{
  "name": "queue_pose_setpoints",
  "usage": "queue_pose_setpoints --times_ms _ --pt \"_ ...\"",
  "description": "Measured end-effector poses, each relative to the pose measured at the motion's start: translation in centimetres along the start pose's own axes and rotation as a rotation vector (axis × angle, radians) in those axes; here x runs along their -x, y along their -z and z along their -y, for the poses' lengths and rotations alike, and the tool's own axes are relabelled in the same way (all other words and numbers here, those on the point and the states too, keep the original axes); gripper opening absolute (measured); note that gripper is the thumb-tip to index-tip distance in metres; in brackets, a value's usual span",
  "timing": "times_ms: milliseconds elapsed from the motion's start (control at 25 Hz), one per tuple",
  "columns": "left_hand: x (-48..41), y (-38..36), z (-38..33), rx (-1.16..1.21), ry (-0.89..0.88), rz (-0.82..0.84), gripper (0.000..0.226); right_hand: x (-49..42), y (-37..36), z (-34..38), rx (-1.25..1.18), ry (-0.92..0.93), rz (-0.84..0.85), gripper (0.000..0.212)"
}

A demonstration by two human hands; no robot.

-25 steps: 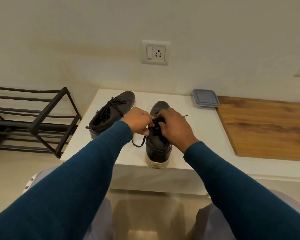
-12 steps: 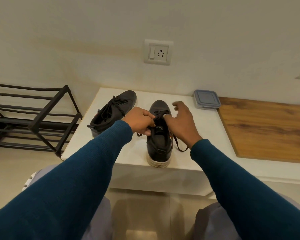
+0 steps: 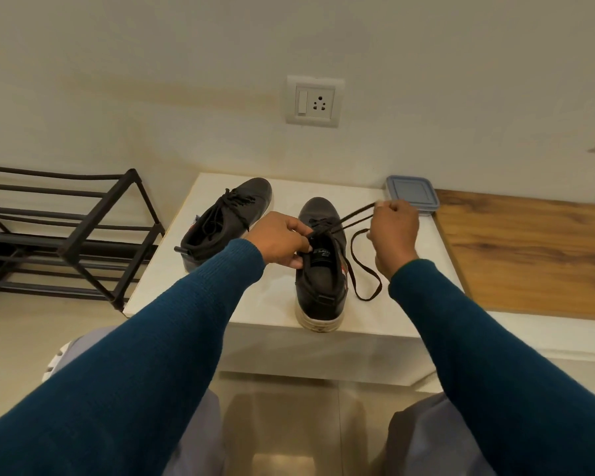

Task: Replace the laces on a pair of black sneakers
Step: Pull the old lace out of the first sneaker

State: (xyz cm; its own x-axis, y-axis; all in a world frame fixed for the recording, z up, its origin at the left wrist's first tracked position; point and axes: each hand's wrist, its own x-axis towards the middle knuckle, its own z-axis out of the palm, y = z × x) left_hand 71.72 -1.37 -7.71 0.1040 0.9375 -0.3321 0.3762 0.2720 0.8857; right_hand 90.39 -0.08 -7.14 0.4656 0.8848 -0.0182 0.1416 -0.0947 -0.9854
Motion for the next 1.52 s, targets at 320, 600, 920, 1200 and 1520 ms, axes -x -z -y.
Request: queue_pose_setpoints --times_ms 320,600,920,1200,1520 --pt "-0.1 0.1 -0.1 -0.014 0.009 -0.008 0.021 1.8 -1.8 -0.6 1.225 0.878 0.435 0.023" --pt "0.0 0.1 -0.1 0.003 0.002 0.001 0.024 1.2 -1.1 0.8 0.024 0.200 0.084 0.017" --pt "-0.1 0.1 -0.1 0.001 -0.004 -0.008 0.022 2.1 -1.2 -0.4 1.085 0.895 0.434 0.027" --pt "0.1 0.2 0.0 -0.005 -0.012 -0.003 0.021 1.6 -1.4 0.2 0.352 0.605 0.089 0.014" --pt "-0.1 0.2 0.2 0.027 -0.011 -0.010 0.022 2.5 -1.7 -0.8 1.097 0.864 0.414 0.029"
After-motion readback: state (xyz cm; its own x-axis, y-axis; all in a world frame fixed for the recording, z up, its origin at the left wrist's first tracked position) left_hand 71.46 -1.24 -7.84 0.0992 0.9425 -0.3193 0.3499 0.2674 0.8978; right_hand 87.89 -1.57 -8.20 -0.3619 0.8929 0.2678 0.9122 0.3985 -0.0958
